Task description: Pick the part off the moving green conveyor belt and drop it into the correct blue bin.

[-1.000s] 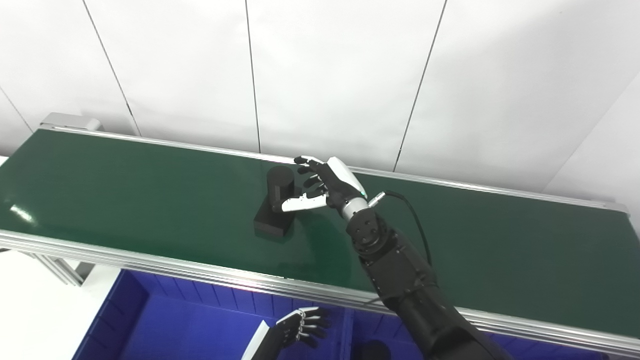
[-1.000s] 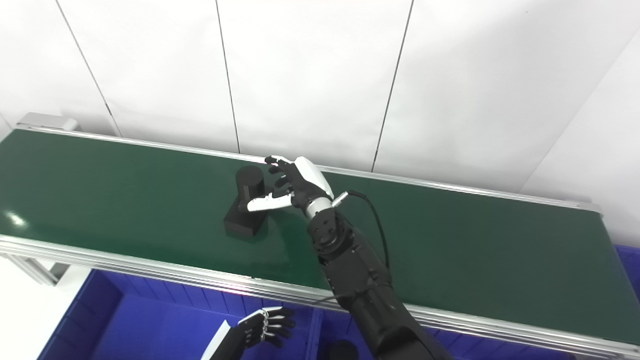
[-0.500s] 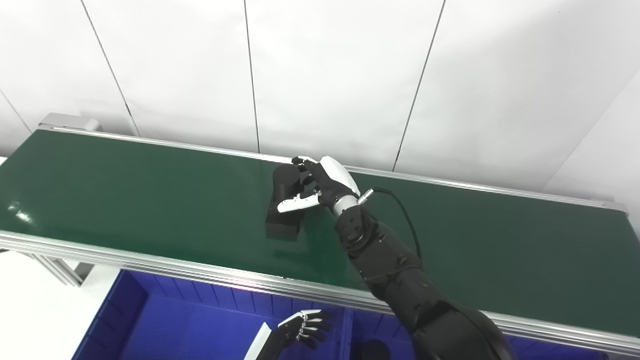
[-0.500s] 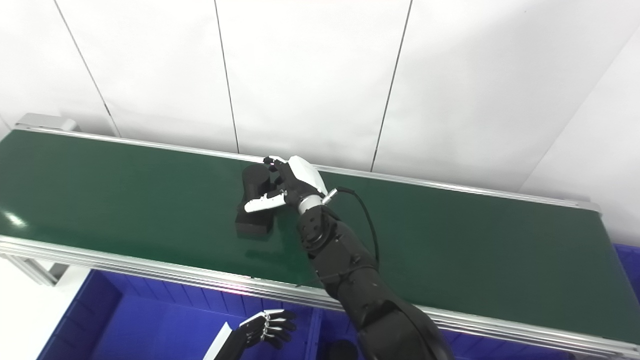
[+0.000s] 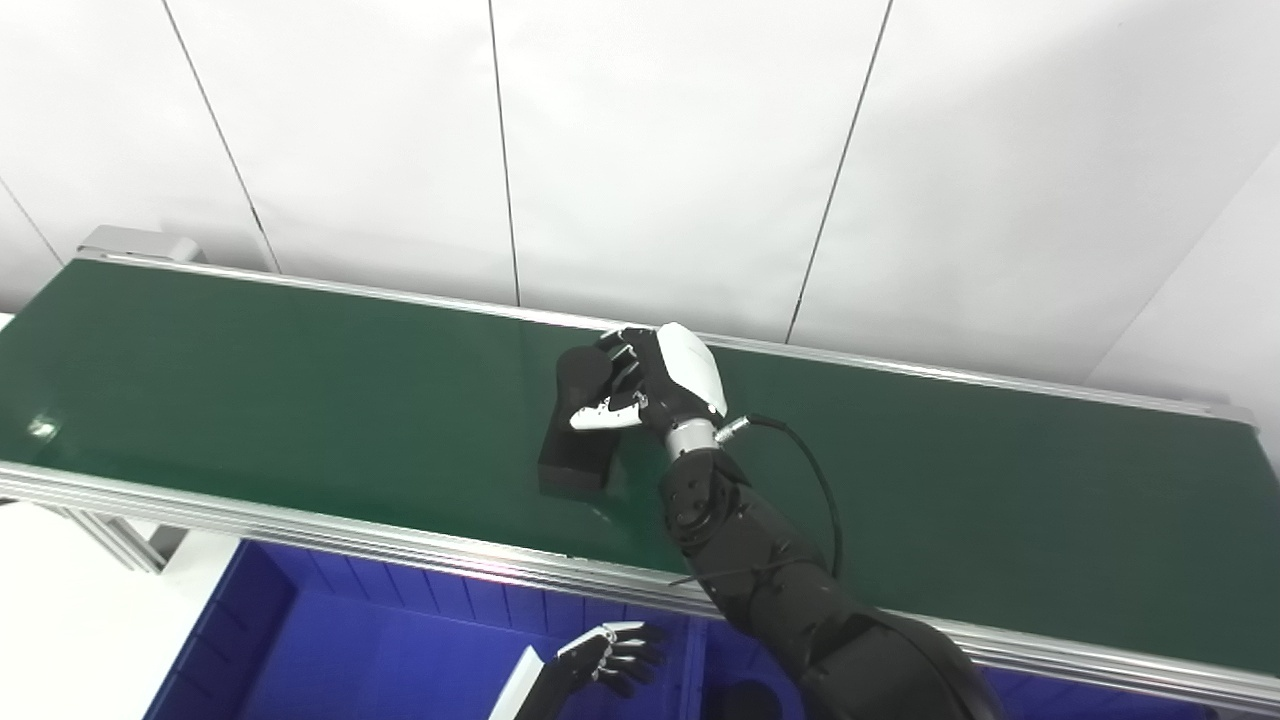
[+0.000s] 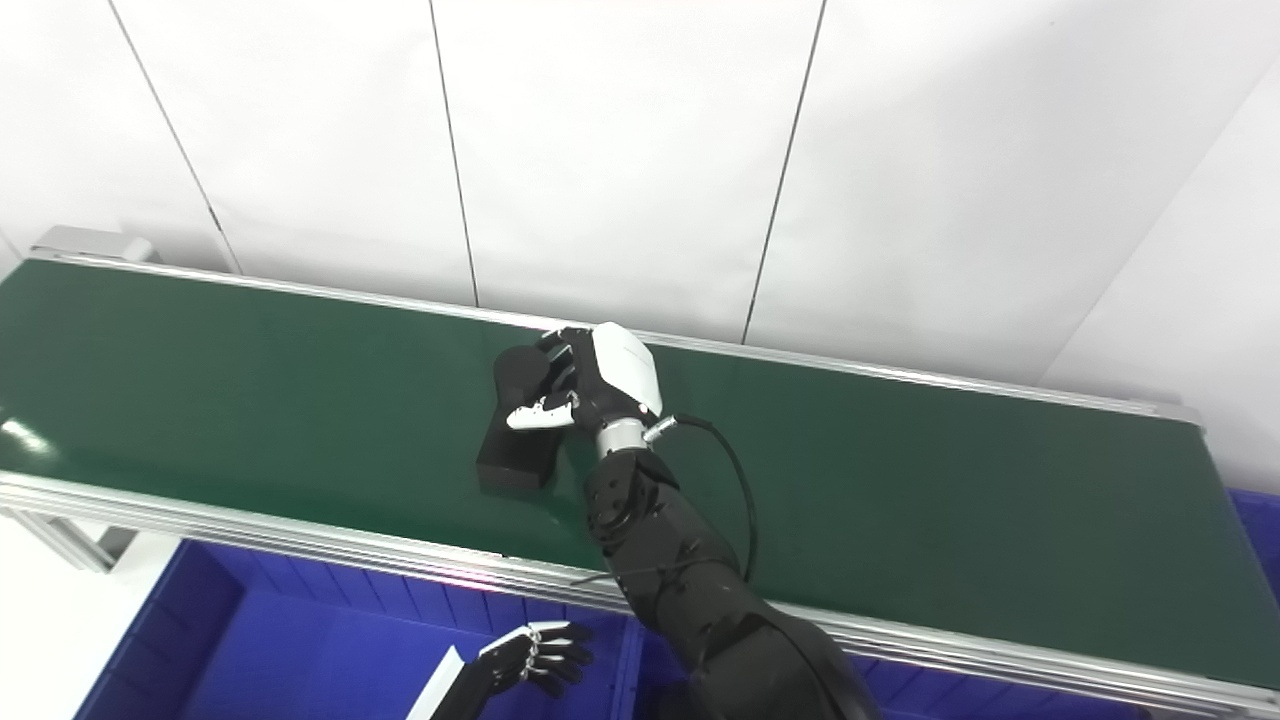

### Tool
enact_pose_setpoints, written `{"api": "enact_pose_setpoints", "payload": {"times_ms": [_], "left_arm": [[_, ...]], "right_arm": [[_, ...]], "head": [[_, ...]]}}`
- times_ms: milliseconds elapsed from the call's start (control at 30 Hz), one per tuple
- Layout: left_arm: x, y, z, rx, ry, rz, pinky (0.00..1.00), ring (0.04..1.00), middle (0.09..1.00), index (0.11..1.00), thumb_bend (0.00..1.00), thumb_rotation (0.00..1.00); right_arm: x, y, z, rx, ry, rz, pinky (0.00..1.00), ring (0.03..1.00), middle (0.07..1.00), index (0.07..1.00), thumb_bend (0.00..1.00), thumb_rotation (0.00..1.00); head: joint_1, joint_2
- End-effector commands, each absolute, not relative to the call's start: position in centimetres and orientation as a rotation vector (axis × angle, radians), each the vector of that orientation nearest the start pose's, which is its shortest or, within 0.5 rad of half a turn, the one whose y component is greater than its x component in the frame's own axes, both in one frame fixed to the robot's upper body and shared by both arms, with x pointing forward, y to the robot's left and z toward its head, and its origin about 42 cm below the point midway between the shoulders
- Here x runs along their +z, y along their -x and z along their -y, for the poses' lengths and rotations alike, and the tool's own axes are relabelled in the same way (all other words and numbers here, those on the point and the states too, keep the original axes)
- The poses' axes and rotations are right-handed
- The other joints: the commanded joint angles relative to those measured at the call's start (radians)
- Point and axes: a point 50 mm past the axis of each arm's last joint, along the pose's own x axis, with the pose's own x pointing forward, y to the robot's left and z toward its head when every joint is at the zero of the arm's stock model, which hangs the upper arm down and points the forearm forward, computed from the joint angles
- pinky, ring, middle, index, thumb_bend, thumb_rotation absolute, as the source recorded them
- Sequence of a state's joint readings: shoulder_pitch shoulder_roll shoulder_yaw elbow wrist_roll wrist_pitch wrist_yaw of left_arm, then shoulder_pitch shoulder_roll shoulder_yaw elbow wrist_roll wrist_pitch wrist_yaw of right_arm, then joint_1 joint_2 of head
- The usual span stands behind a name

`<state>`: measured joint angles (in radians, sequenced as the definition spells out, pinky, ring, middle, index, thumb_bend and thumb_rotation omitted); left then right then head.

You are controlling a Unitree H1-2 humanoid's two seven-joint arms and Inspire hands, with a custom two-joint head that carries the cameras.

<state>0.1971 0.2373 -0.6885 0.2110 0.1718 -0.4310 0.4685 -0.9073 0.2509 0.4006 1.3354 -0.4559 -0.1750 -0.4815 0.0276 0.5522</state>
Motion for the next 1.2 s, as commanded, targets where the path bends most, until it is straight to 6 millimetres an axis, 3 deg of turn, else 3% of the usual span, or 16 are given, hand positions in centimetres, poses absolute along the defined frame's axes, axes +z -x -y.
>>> {"api": "enact_pose_setpoints", "payload": {"times_ms": [0, 300, 467, 733, 833, 900, 1167], "left_arm": [[1.5, -15.1, -15.3, -0.259, -0.198, 0.101, 0.56, 0.642, 0.7, 0.75, 0.88, 0.25], [1.4, -15.4, -15.5, -0.258, -0.19, 0.091, 0.56, 0.641, 0.698, 0.755, 0.87, 0.23], [1.4, -15.5, -15.6, -0.259, -0.171, 0.076, 0.56, 0.649, 0.702, 0.756, 0.88, 0.22], [1.5, -15.7, -15.9, -0.264, -0.137, 0.06, 0.56, 0.637, 0.703, 0.763, 0.85, 0.19], [1.6, -15.8, -16.1, -0.269, -0.13, 0.058, 0.53, 0.612, 0.699, 0.768, 0.85, 0.2], [1.8, -15.8, -16.3, -0.272, -0.136, 0.062, 0.56, 0.641, 0.71, 0.776, 0.85, 0.22], [2.4, -15.5, -16.7, -0.255, -0.128, 0.077, 0.63, 0.709, 0.747, 0.801, 0.83, 0.24]], "right_arm": [[14.5, -45.6, -4.1, 0.283, 0.703, 0.214, 0.27, 0.341, 0.479, 0.492, 0.52, 0.0], [13.8, -45.1, -3.3, 0.226, 0.676, 0.262, 0.24, 0.316, 0.477, 0.491, 0.52, 0.0], [13.7, -44.9, -3.1, 0.198, 0.667, 0.293, 0.31, 0.381, 0.429, 0.54, 0.51, 0.0], [13.6, -44.4, -1.6, 0.121, 0.59, 0.317, 0.28, 0.348, 0.479, 0.491, 0.52, 0.0], [13.7, -43.4, -0.2, 0.073, 0.505, 0.307, 0.32, 0.388, 0.481, 0.491, 0.52, 0.0], [13.9, -42.5, 0.9, 0.05, 0.475, 0.312, 0.34, 0.412, 0.447, 0.535, 0.52, 0.0], [15.0, -37.4, 5.9, -0.033, 0.334, 0.336, 0.32, 0.385, 0.444, 0.544, 0.51, 0.0]], "head": [[-0.001, 0.002], [-0.007, 0.001], [-0.014, 0.005], [-0.035, 0.026], [-0.053, 0.037], [-0.059, 0.043], [-0.104, 0.099]]}}
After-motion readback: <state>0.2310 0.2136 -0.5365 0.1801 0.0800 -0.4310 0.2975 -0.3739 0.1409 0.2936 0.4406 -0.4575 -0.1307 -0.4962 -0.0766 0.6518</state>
